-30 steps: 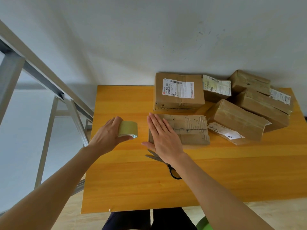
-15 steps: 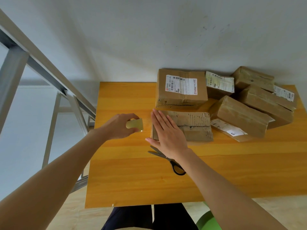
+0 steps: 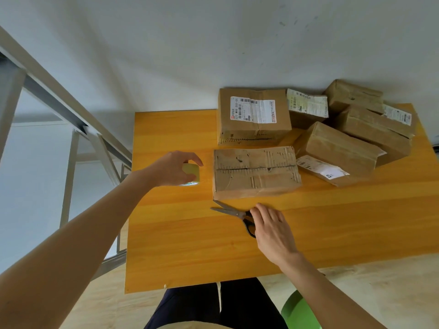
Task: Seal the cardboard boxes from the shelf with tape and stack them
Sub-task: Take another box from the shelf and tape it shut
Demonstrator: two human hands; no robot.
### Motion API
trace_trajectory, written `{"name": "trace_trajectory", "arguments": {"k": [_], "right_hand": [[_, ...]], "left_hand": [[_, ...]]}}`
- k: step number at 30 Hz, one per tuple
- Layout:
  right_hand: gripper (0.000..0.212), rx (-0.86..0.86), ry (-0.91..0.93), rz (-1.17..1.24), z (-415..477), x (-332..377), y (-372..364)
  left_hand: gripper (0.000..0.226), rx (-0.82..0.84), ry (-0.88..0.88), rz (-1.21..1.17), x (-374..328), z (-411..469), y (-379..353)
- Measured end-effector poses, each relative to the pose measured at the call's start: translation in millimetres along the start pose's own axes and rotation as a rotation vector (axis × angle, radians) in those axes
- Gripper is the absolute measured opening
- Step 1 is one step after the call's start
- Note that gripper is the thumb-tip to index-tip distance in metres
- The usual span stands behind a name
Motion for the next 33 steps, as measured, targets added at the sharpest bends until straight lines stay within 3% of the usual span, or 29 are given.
{"name": "trace_trajectory", "arguments": {"k": [3, 7, 16, 33], "right_hand": [[0.049, 0.167, -0.191, -0.022, 0.4, -2.7, -3.4], [0.044, 0.285, -0.294, -0.016, 0.8, -7.7, -9.2], [0.048, 0.323, -0.228, 0.011, 5.2, -3.4, -16.2], [0.026, 0.369, -0.116, -0.057, -4.1, 32.1, -22.7]], "left_hand": [[0.035, 0.013, 0.005, 0.012, -1.1, -0.7, 2.0], [0.036, 0.028, -0.001, 0.012, -3.4, -4.3, 2.0], [0.029, -0.017, 0.009, 0.016, -6.6, -5.6, 2.3], [0.032, -0.044, -0.006, 0.034, -6.4, -6.2, 6.8]]}}
Point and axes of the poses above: each hand's wrist, its own z-axis towards the middle knuckle, its own y-axis out of the back of the hand, x = y × z, the point moved 1 cm from there along z, towards the middle knuckle, and after that the axes turned 7 degrees about z, right-handed, at the moved point
